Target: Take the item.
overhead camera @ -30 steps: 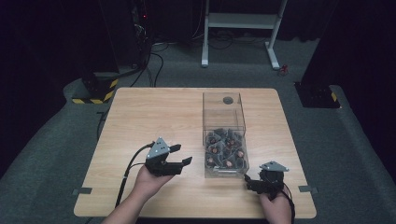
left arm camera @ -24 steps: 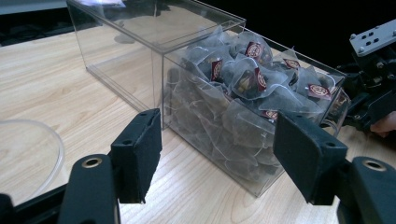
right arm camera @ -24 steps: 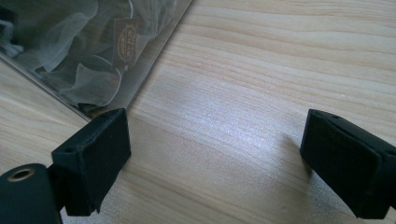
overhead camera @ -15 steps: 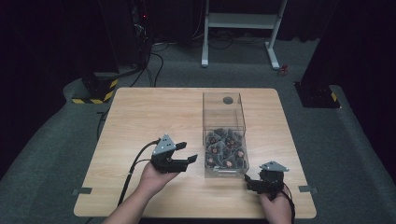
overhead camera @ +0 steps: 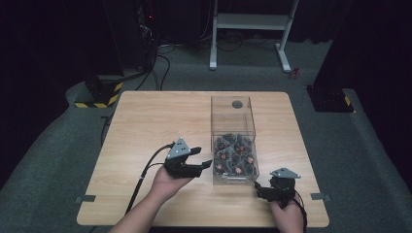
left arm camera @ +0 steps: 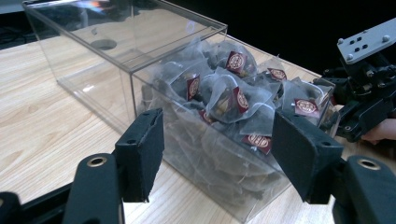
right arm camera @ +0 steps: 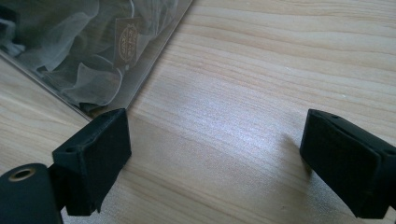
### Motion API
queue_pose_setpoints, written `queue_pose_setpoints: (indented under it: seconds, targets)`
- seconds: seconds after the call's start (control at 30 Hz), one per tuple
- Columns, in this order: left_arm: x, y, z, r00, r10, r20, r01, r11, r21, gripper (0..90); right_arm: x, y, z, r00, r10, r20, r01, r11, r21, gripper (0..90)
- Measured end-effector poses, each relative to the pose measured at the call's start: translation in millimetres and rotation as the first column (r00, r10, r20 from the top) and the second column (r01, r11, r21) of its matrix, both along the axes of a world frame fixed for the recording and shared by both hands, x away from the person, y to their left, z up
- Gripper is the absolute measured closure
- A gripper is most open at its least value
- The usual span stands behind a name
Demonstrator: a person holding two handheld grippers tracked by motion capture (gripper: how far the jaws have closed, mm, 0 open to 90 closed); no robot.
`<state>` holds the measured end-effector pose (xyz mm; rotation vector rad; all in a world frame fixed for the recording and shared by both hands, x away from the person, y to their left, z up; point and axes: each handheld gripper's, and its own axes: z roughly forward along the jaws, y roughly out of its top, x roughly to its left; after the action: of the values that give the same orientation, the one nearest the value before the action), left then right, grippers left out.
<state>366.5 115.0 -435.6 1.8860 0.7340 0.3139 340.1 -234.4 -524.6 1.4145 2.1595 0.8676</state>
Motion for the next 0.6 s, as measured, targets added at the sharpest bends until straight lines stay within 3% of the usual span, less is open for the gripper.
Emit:
queue_pose_setpoints:
  seconds: [0.6]
  targets:
    - [16.6, -26.6, 1.5, 0.9995, -0.031, -0.005, 0.031, 0.9993, 0.021, 41.4, 0.0, -0.1, 0.0, 1.0000, 0.001, 0.000, -0.001, 1.000, 0.000, 8.5]
